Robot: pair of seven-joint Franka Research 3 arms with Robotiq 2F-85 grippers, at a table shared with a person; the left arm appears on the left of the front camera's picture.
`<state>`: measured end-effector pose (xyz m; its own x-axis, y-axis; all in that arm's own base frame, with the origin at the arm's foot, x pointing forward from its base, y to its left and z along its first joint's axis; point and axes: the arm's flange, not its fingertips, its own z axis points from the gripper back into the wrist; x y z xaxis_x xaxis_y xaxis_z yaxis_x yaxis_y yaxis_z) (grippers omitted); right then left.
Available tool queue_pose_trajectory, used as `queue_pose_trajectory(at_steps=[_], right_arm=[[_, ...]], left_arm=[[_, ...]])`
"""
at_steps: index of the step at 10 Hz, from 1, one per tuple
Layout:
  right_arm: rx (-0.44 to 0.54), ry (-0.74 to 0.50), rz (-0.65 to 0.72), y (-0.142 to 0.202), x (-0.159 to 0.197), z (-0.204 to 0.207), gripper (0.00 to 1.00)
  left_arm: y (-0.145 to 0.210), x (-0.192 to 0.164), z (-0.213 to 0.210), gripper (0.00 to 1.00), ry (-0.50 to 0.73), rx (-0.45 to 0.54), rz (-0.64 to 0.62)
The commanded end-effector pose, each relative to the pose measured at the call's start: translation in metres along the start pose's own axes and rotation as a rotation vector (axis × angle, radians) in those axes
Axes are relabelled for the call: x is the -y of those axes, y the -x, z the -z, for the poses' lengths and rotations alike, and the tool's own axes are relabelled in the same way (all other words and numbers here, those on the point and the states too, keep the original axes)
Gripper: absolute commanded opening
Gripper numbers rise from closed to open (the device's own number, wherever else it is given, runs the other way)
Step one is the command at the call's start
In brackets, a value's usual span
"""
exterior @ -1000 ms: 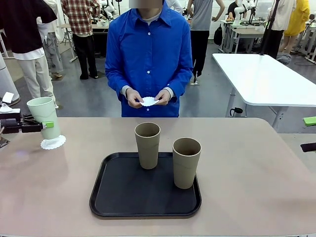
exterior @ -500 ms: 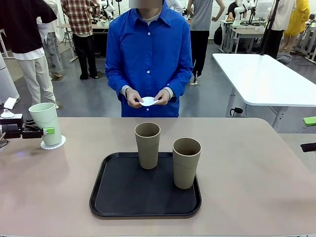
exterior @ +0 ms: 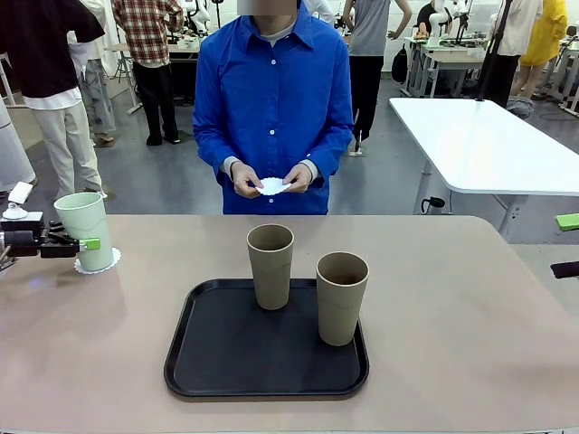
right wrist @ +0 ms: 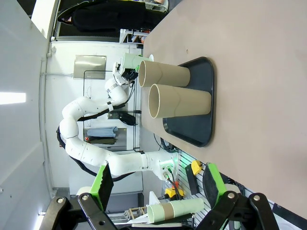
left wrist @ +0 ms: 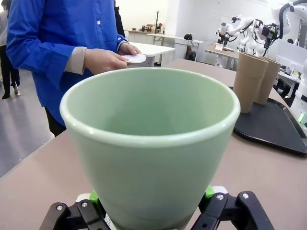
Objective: Place coasters on the table and set cups on them.
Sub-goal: Pick up one Reusable plastic cup and place it on a coaster set by the human.
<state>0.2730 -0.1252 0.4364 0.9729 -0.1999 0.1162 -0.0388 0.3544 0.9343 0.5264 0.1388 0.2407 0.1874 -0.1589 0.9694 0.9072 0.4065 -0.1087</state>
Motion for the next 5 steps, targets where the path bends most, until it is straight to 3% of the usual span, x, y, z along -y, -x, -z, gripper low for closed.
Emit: queue_pose_trajectory(at_steps=[1,5], right_arm=[[0.005,-0.022,-0.015,-0.0019,-0.0006,0.0007,1.00],[0.005,-0.022,-0.015,-0.0019,-0.0006,0.0007,1.00]], left_arm=[[0.0013,-0.0038,-0.0035,0.96,0.016,0.001,0.039],[0.0029,-0.0039,-0.0055,1.00,0.034,-0.011,0.068]])
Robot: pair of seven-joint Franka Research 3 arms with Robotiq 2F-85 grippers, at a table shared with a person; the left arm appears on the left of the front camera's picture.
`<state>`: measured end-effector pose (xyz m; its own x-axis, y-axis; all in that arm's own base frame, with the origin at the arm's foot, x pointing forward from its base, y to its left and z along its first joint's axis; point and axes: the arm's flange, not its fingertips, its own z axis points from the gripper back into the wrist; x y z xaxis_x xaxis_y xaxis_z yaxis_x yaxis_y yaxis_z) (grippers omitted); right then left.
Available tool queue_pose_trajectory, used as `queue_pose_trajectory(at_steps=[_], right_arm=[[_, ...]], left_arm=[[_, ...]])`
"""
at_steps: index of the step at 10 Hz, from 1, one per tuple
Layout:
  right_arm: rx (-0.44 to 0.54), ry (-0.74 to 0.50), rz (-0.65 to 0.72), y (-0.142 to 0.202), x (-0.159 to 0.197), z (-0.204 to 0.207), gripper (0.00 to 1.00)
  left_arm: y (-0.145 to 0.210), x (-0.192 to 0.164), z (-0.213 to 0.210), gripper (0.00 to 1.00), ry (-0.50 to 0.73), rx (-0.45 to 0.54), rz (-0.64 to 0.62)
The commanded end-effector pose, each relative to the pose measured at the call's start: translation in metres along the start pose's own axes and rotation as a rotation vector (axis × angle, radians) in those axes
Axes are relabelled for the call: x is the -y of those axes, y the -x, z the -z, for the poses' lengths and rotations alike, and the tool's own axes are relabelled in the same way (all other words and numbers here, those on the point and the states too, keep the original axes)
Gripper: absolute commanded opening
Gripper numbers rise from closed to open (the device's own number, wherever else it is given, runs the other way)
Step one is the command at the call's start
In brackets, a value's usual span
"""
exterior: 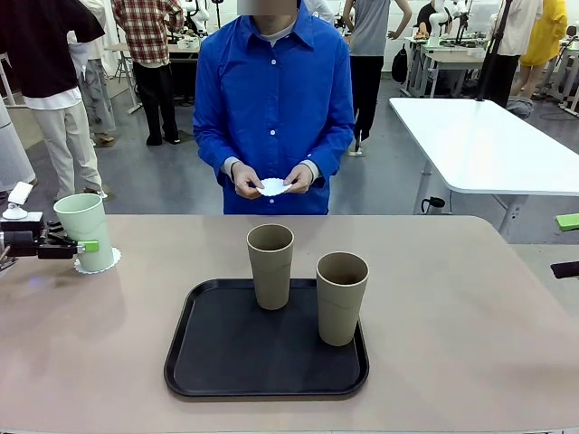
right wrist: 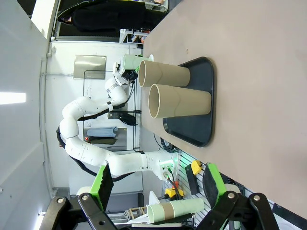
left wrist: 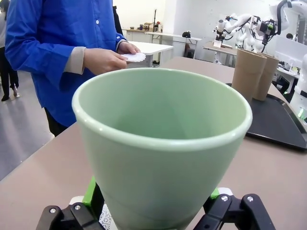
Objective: Place coasters on the table and set cups on them.
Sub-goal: Pick up one Reusable plastic cup and place it on a coaster set by the human.
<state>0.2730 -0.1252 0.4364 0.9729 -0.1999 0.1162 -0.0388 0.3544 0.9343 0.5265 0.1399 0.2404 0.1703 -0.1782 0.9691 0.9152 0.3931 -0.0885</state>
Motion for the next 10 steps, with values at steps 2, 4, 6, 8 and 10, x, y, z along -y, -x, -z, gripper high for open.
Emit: queue_pose_trajectory(at_steps=[2,4,6,8,10], right_arm=[[0.005,-0.022,-0.015,-0.0019,-0.0006,0.0007,1.00],[0.005,-0.022,-0.015,-0.0019,-0.0006,0.0007,1.00],[0.005,-0.022,-0.015,-0.0019,-0.0006,0.0007,1.00],[0.005,-0.022,-0.015,-0.0019,-0.0006,0.0007,1.00],[0.005,-0.022,-0.015,-0.0019,-0.0006,0.0007,1.00]], left_arm=[[0.0034,-0.0039,-0.0051,1.00,0.030,0.001,0.044],[0.0030,-0.0062,-0.0064,1.00,0.030,0.005,0.045],[0.0028,-0.0083,-0.0070,1.00,0.027,0.017,0.049],[0.0024,-0.0094,-0.0081,1.00,0.016,0.015,0.040],[0.0040,-0.0095,-0.0065,1.00,0.022,0.009,0.033]])
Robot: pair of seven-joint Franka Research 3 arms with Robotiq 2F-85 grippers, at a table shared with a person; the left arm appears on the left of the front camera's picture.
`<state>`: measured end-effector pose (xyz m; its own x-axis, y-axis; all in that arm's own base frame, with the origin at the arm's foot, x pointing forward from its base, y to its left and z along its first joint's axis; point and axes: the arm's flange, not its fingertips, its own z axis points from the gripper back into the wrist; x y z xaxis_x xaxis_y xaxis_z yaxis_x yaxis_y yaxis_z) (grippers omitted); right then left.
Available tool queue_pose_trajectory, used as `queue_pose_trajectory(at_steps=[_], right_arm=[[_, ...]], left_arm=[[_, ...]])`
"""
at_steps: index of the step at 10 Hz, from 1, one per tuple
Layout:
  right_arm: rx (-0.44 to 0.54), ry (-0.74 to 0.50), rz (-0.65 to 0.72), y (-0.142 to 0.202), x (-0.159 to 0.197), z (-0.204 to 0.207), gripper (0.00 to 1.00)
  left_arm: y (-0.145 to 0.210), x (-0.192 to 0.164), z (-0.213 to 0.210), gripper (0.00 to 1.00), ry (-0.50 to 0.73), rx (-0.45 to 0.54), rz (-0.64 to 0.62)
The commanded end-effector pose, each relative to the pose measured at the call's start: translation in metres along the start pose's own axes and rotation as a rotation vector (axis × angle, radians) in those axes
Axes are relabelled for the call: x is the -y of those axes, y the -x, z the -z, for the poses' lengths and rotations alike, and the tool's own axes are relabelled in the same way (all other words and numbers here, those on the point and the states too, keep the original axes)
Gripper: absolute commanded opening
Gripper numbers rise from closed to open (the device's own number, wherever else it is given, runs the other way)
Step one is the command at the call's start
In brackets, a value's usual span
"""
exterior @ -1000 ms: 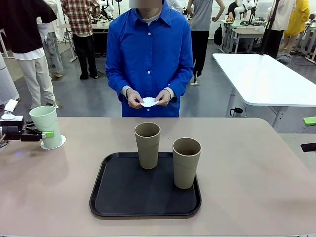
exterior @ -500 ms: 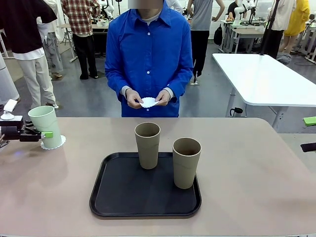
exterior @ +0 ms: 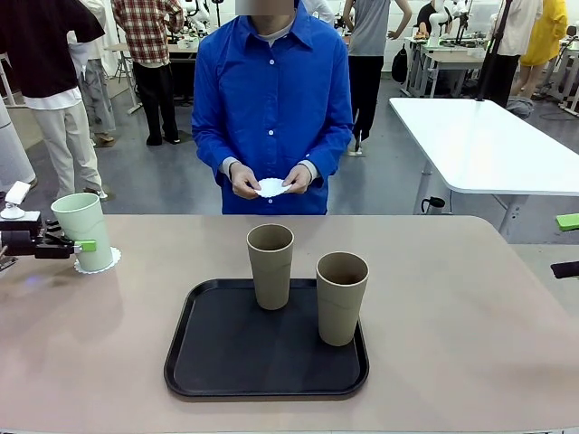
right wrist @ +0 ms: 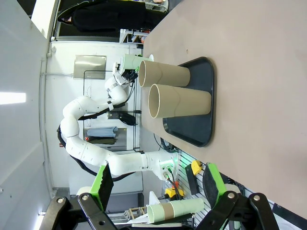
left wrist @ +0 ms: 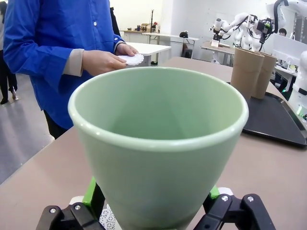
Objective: Place coasters on the table and set cups on them.
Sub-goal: Pick up one Reusable plastic cup and place it on a coaster set by the human.
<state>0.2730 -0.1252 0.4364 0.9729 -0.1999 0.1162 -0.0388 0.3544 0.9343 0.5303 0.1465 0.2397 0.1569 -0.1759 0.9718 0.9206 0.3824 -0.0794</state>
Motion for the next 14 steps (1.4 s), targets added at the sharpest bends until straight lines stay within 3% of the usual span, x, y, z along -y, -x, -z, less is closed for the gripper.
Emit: queue_pose_trajectory(at_steps=[1,14], right_arm=[[0.005,-0.022,-0.015,-0.0019,-0.0006,0.0007,1.00],[0.005,-0.022,-0.015,-0.0019,-0.0006,0.0007,1.00]], left_arm=[[0.0032,-0.0029,-0.0018,1.00,0.018,-0.003,0.022],[0.0049,0.0018,-0.0088,1.00,0.042,-0.061,0.047]])
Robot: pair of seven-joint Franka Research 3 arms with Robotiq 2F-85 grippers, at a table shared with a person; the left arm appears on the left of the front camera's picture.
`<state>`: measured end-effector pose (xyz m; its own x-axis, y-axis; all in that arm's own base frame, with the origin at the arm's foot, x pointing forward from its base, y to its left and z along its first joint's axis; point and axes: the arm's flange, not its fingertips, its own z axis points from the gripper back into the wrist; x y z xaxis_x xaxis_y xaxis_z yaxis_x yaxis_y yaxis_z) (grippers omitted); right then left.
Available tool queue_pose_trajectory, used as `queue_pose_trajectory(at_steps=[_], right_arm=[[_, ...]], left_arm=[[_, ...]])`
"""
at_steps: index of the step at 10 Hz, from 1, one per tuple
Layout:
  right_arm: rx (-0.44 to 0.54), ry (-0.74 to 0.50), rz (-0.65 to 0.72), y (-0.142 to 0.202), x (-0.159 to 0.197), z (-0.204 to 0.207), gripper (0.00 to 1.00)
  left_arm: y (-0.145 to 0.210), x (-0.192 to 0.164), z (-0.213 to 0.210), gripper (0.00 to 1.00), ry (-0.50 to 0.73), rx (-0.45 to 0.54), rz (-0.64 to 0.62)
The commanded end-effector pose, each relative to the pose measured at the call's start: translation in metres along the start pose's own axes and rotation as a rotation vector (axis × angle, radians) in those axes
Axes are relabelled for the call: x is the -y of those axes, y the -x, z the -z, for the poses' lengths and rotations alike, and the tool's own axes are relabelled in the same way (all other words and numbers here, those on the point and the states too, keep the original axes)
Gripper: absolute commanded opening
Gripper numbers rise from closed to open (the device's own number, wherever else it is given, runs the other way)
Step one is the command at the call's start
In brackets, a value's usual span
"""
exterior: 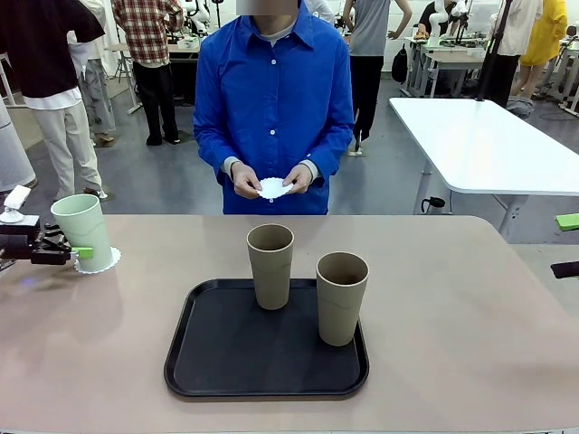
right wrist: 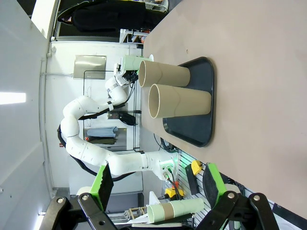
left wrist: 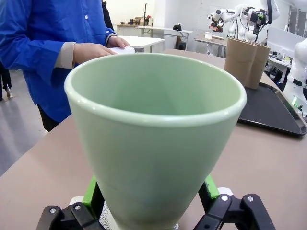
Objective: Place coasters on the table and set cups on them.
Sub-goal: Pick up one Reusable plastic cup and place it on a coaster set by the human.
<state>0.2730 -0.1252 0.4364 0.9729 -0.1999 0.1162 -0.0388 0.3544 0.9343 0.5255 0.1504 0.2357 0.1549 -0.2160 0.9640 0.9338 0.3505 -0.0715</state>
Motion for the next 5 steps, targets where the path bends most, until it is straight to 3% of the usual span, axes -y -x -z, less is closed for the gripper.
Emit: queue_pose_trajectory(at_steps=[1,5], right_arm=[[0.005,-0.022,-0.015,-0.0019,-0.0006,0.0007,1.00],[0.005,-0.022,-0.015,-0.0019,-0.0006,0.0007,1.00]], left_arm=[[0.0008,-0.0002,-0.0057,1.00,0.008,-0.027,0.029],[0.0015,-0.0016,-0.0143,1.00,0.003,-0.035,0.028]])
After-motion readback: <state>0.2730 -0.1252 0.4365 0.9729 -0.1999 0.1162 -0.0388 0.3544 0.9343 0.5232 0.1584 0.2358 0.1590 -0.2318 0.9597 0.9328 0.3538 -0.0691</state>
